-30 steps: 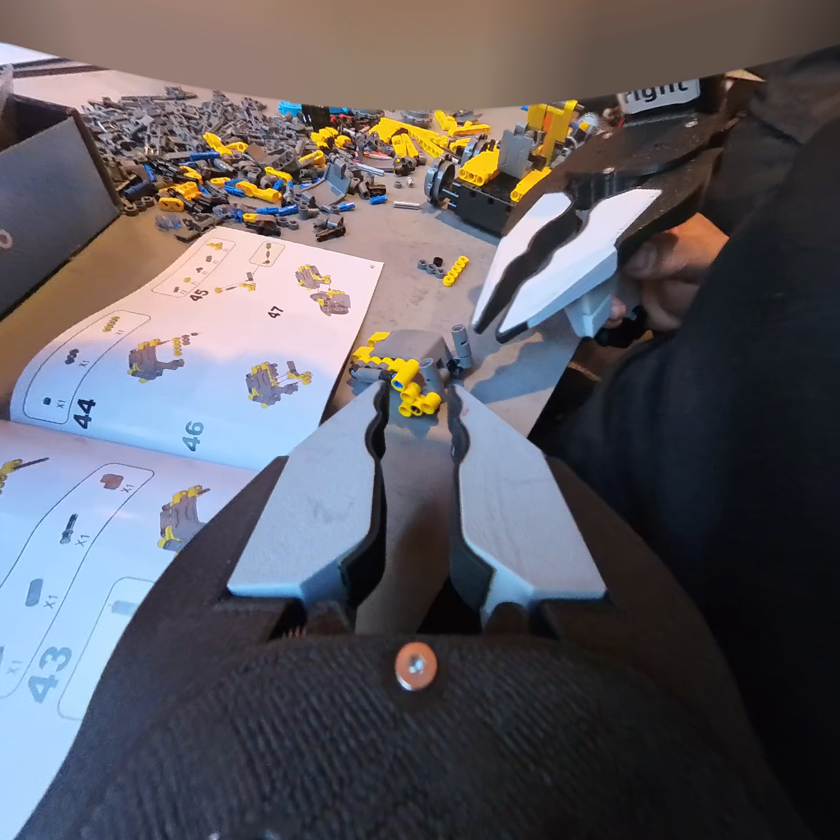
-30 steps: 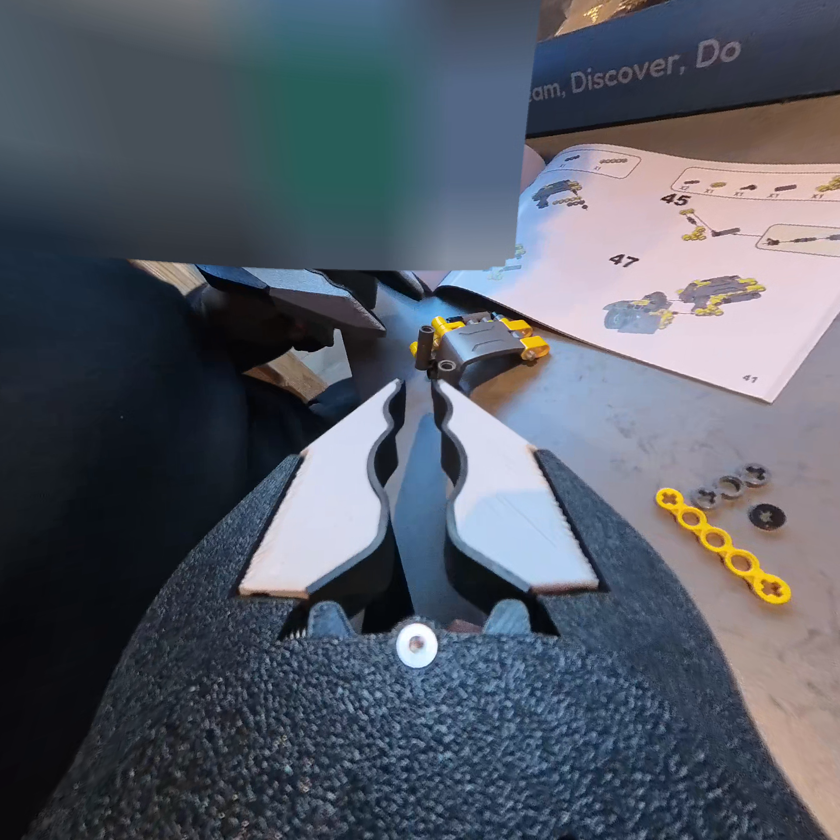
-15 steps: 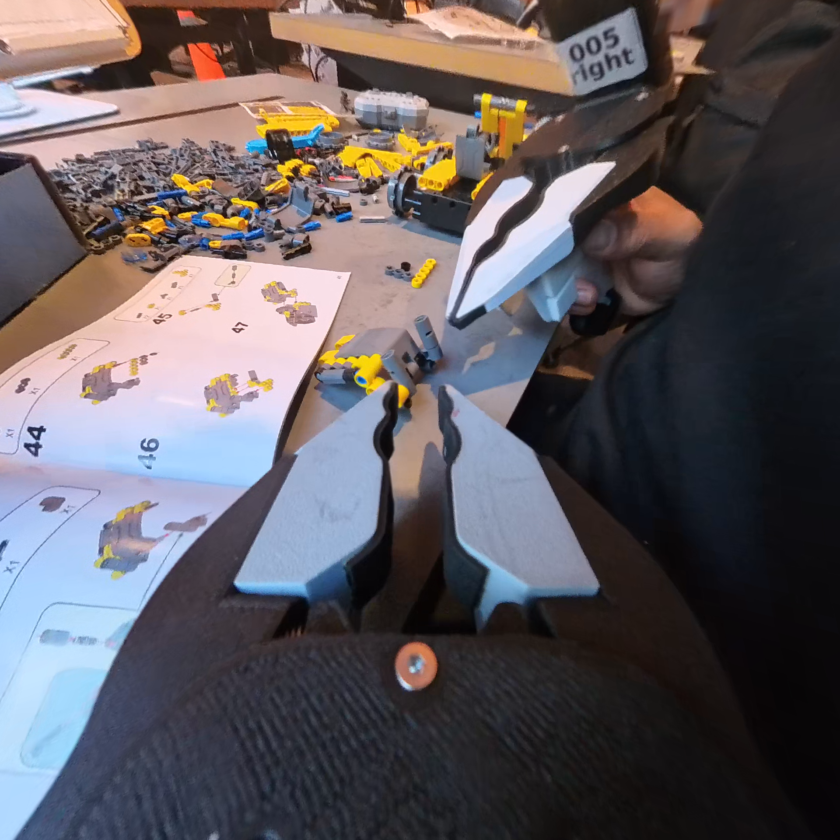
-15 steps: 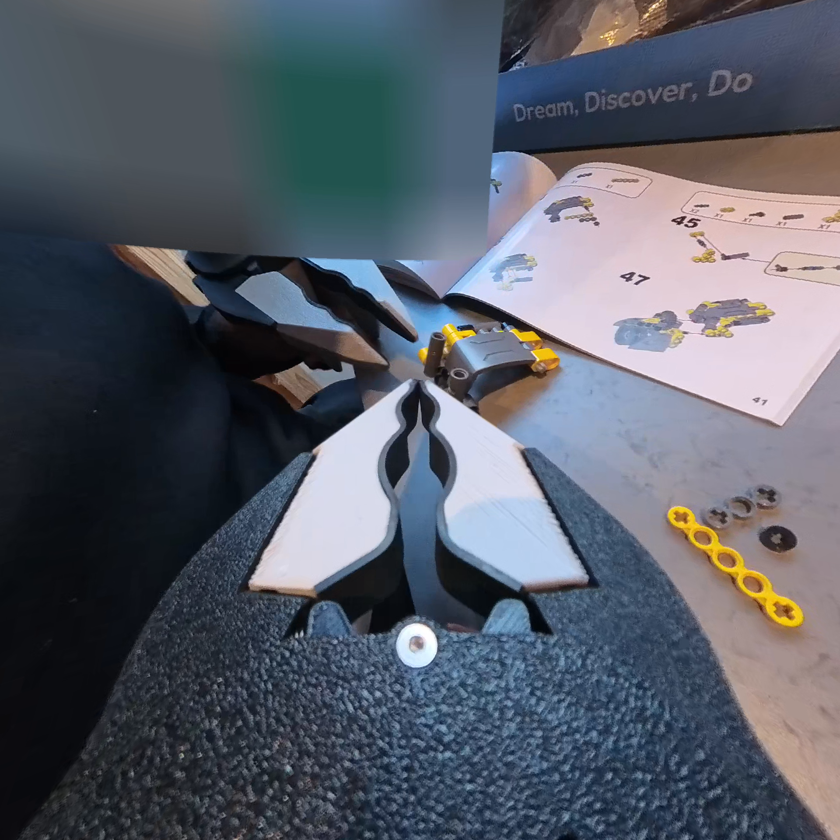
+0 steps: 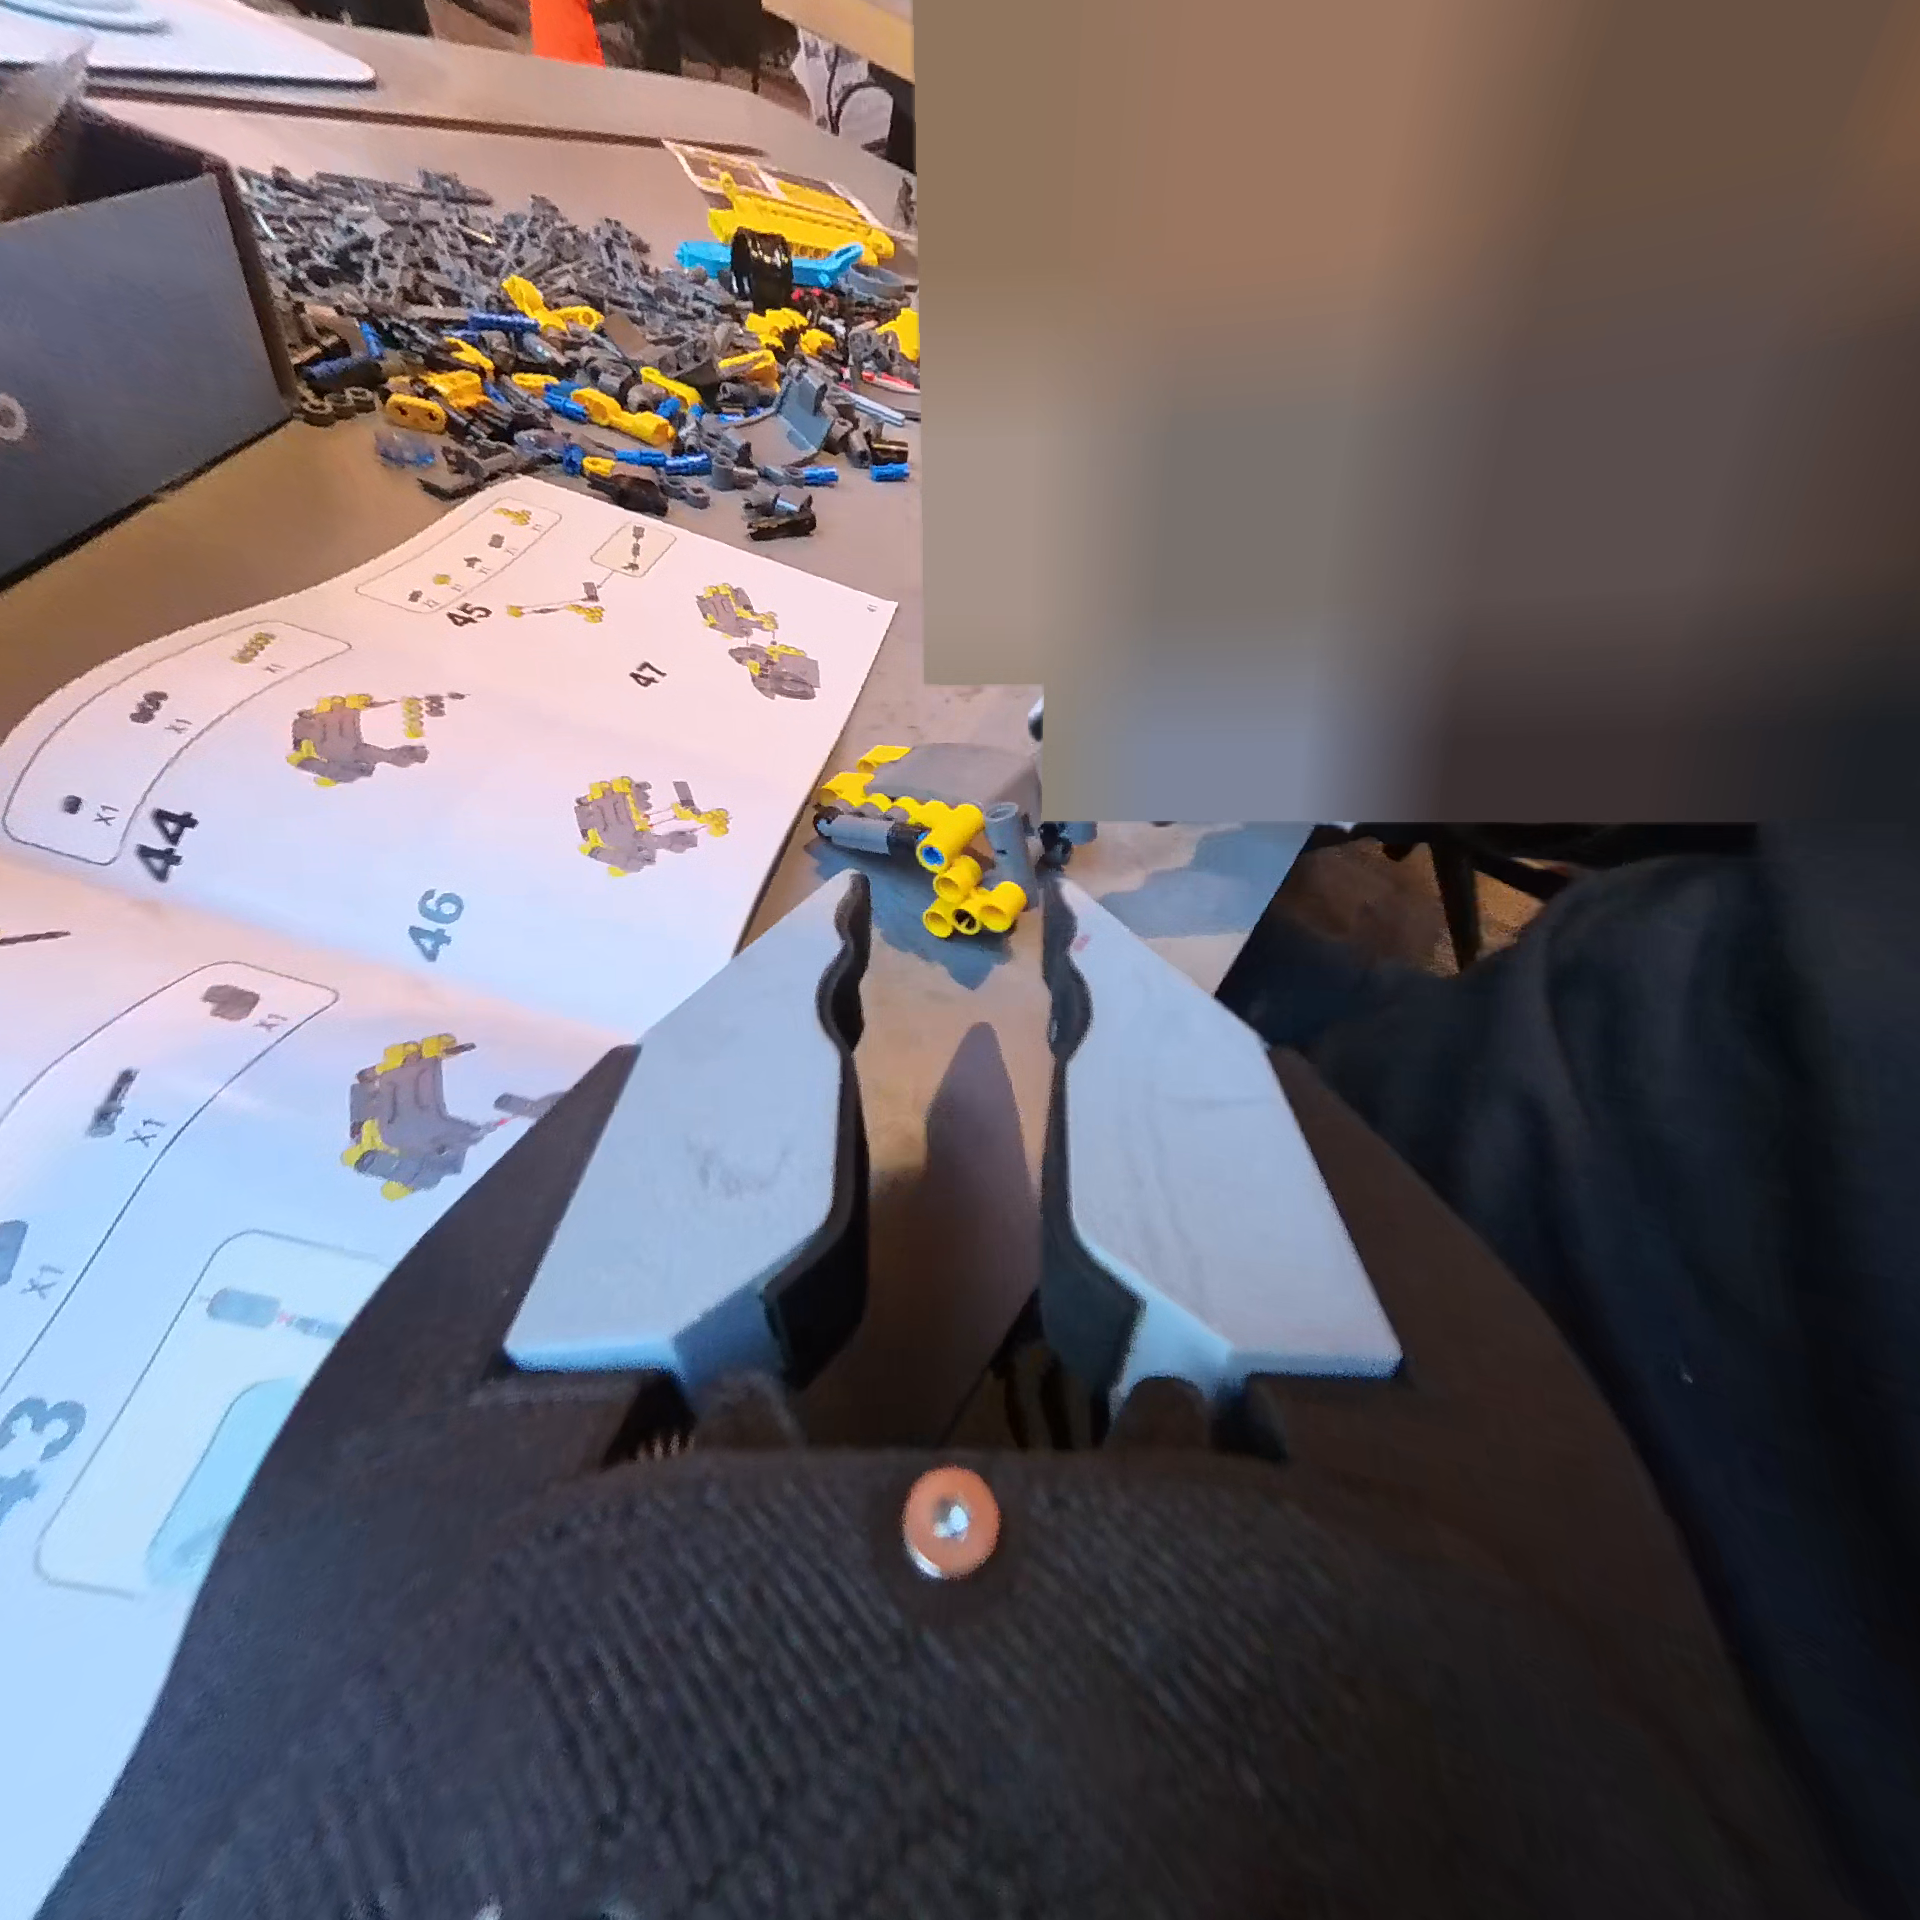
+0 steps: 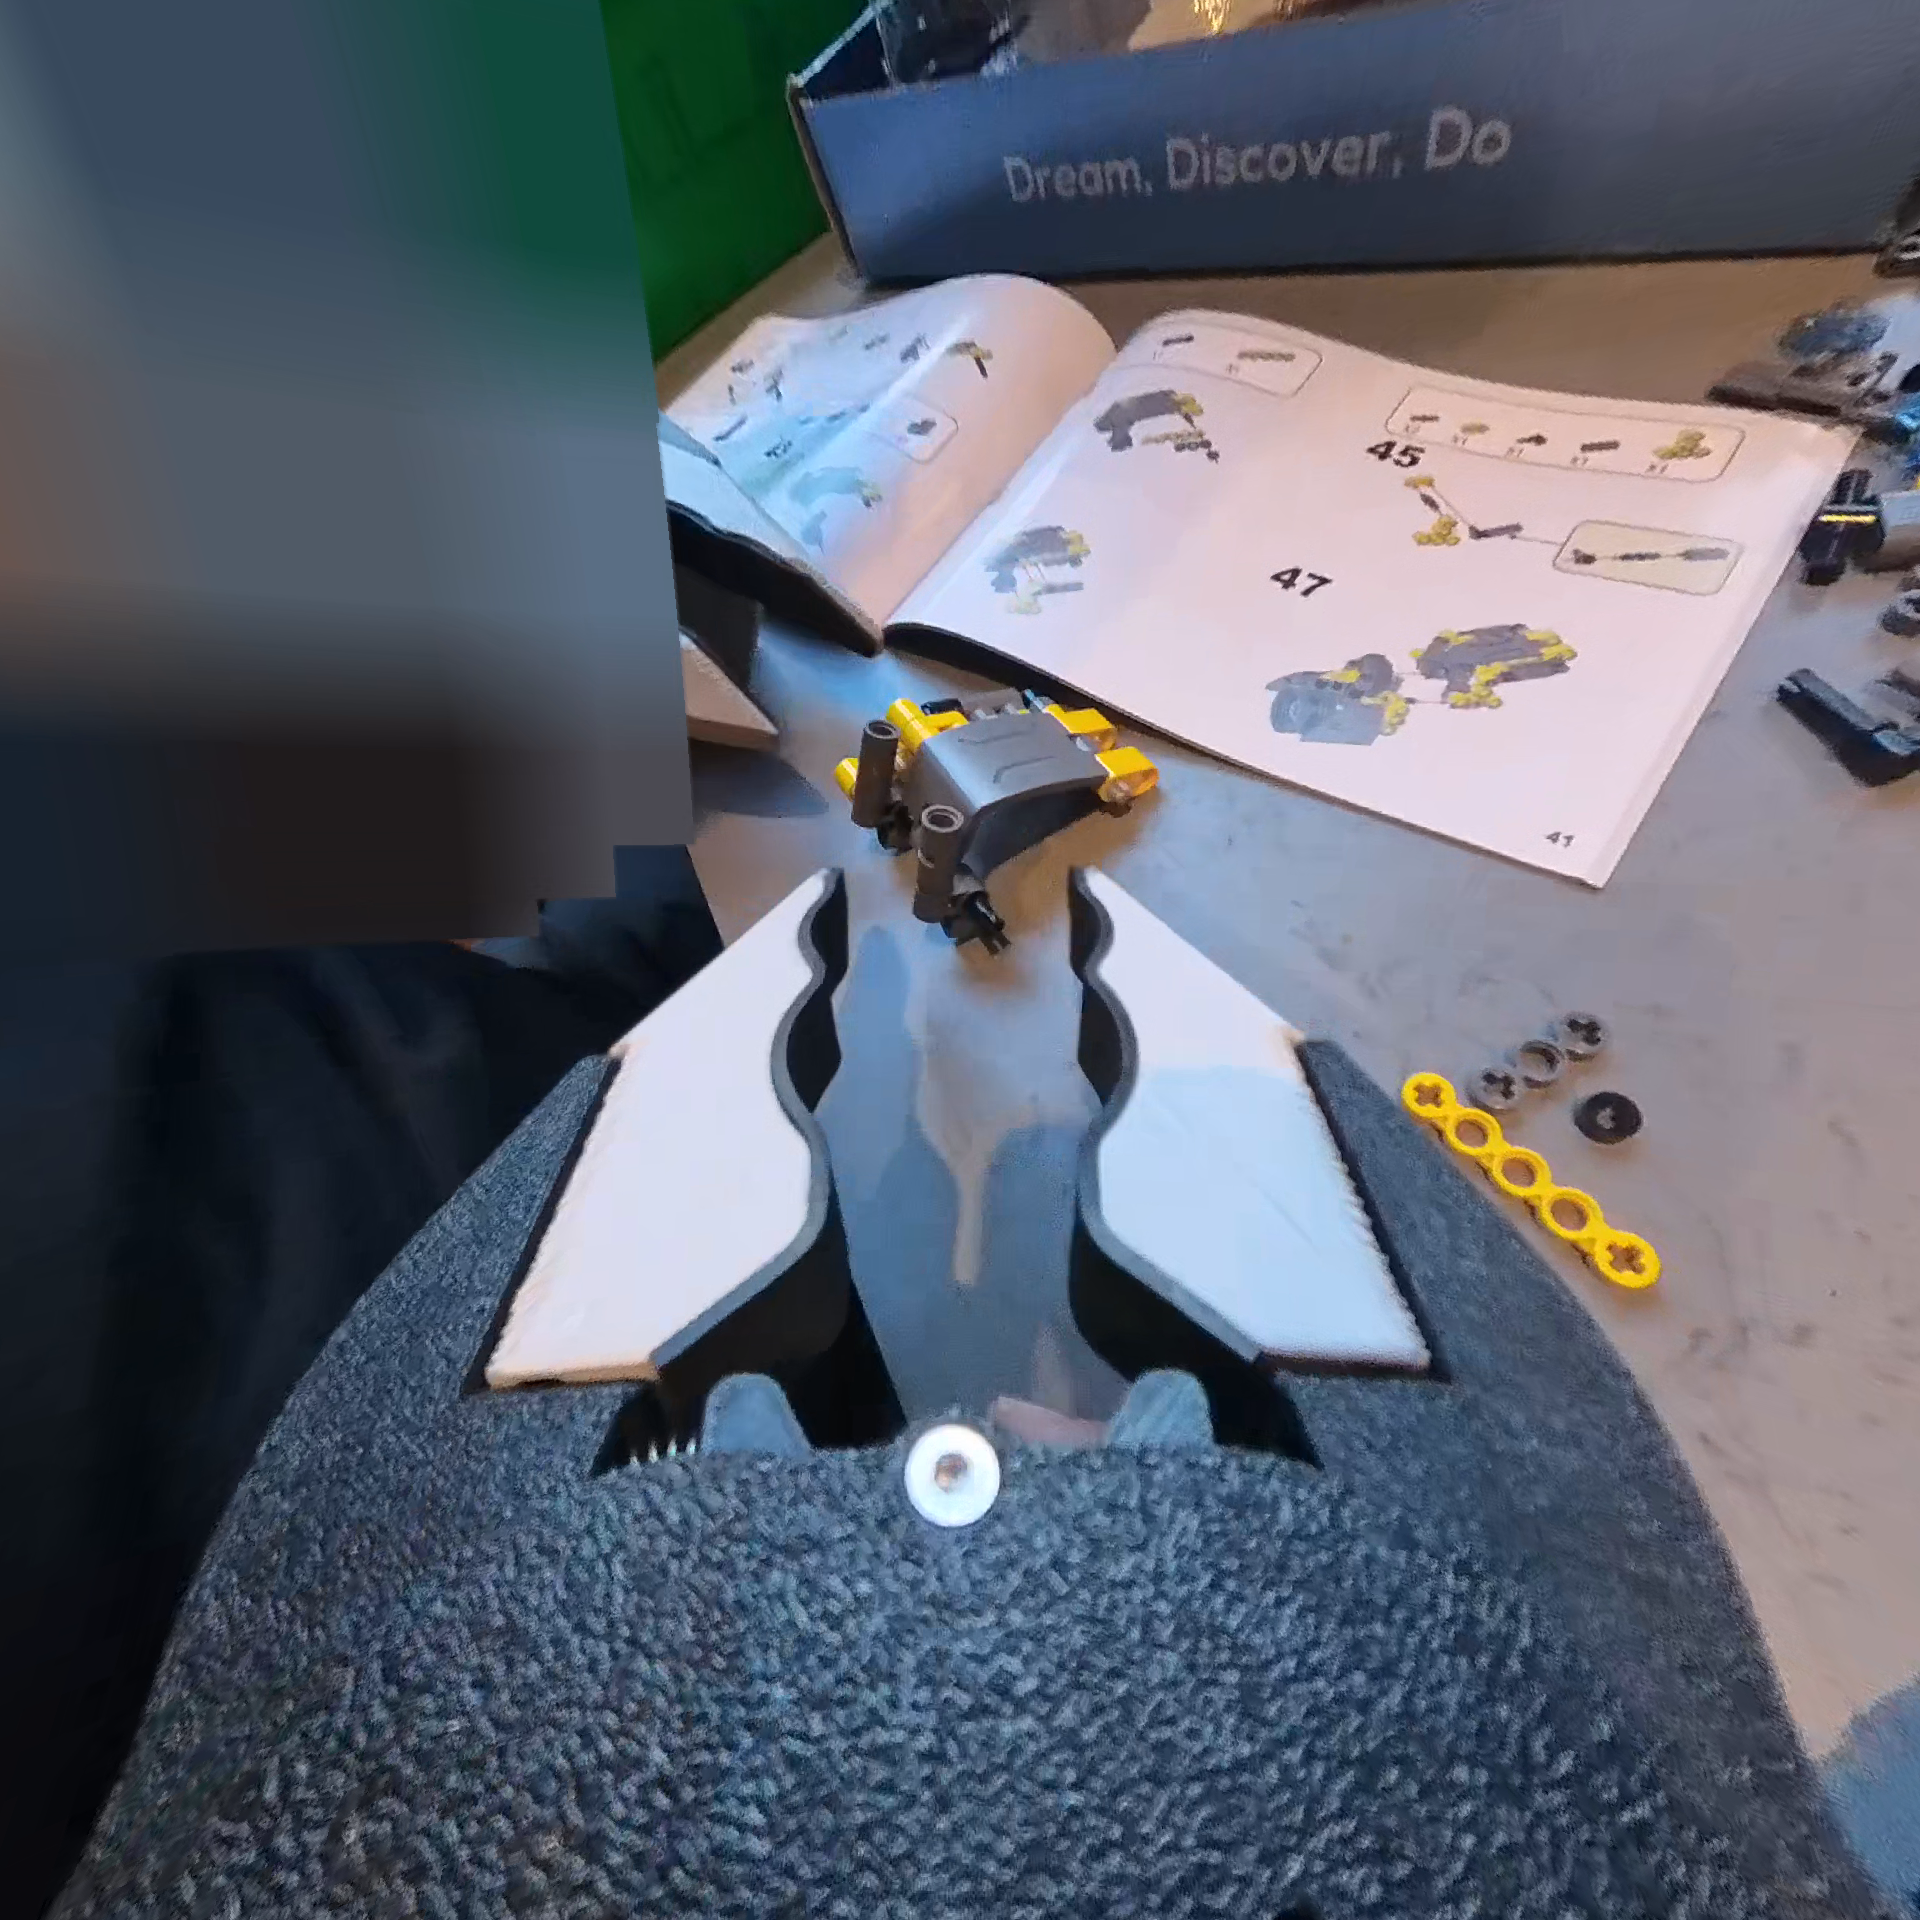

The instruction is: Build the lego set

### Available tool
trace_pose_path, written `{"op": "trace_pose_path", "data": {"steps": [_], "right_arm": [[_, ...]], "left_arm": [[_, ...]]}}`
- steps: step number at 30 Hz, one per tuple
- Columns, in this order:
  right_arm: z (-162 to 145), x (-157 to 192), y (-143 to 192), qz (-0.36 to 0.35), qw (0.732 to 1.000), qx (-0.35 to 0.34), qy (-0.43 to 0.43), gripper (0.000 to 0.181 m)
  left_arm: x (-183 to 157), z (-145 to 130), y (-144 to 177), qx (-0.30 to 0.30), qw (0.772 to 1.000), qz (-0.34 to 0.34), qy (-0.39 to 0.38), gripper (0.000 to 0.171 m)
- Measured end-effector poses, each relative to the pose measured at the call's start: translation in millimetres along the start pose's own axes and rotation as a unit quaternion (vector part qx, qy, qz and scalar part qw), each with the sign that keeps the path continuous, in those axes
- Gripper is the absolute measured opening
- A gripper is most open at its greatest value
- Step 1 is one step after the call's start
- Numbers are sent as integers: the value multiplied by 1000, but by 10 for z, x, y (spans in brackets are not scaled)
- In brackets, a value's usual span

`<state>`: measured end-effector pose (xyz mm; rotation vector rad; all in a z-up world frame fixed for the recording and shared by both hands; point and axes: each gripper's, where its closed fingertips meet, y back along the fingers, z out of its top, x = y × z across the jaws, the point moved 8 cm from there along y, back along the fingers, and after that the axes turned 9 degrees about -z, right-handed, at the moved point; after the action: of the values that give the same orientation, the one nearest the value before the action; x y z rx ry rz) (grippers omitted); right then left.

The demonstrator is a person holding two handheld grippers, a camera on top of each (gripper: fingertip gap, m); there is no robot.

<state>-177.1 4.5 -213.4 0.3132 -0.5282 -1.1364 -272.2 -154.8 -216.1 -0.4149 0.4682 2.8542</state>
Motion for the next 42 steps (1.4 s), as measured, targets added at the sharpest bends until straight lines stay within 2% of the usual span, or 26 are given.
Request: {"op": "trace_pose_path", "data": {"steps": [5, 12, 16, 19, 22, 26, 28, 34, 38, 42], "right_arm": [[-15, 20, -38, 20, 1000, 21, 3, 38], [3, 0, -9, 54, 998, 5, -23, 30], [10, 30, -20, 39, 999, 24, 4, 32], [69, 74, -3, 12, 998, 23, 52, 33], [7, 68, -88, 20, 997, 59, 44, 35], [-5, 75, -119, 45, 998, 49, 9, 15], [9, 78, -111, 63, 997, 38, -4, 7], [23, 63, -91, 102, 994, 27, -29, 0], [19, 65, -106, 123, 991, 37, -37, 0], [18, 54, -116, 132, 989, 43, -47, 0]], "left_arm": [[-33, 29, -123, 13, 1000, -3, 18, 35], [-77, 26, -202, 40, 999, 19, -14, 34], [-91, 25, -205, 79, 995, 45, -34, 40], [-105, 45, -210, 86, 994, 55, -48, 43], [-80, 21, -228, 84, 994, 54, -46, 42], [-62, 39, -238, 85, 995, 42, -26, 41], [-61, 44, -255, 106, 993, 38, -24, 42], [-41, 31, -275, 161, 983, 34, -75, 39], [-26, 53, -229, 134, 990, -15, -43, 38], [9, 100, -172, 92, 995, -32, -15, 36]]}}
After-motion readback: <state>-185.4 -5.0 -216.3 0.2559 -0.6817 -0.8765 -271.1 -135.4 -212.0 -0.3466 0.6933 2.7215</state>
